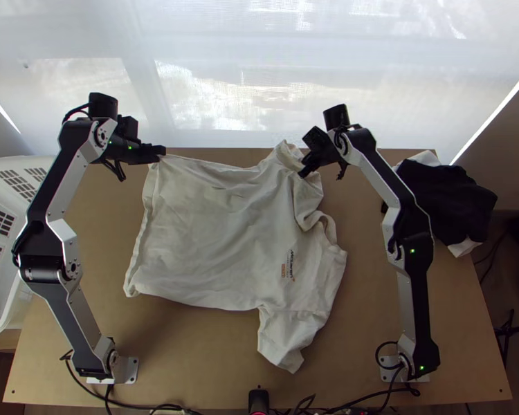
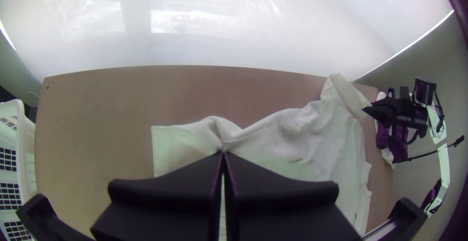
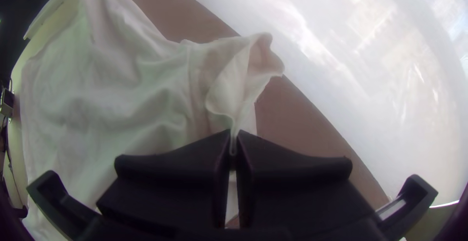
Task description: Fold the t-shirt
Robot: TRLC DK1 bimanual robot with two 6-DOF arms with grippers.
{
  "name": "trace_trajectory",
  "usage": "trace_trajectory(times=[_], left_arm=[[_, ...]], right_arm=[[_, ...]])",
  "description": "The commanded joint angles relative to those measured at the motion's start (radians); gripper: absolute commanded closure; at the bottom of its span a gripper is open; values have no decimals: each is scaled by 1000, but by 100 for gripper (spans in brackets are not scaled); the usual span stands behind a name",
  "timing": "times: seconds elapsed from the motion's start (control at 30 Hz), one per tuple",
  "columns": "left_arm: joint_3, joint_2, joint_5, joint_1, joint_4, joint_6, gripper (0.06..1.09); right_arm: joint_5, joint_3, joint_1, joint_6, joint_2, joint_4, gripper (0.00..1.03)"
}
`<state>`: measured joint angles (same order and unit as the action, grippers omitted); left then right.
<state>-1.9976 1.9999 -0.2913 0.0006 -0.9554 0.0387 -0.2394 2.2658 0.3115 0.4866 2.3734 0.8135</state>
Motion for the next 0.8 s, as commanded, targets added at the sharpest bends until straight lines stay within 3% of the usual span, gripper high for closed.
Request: trace_trajectory(times=[0.0,0.4,0.77], left_arm=[[-7,-13,0,4,-2,1,105],[-21,-52,-2,42,-13,-3,105],[-30,-110,-8,42,-9,-8,105]], right_arm=[[2,23,-45,-16,-34,-2,100],[0,46,-124,-72,-164,-22,100],[0,46,-121,-88,-256,-17,100]])
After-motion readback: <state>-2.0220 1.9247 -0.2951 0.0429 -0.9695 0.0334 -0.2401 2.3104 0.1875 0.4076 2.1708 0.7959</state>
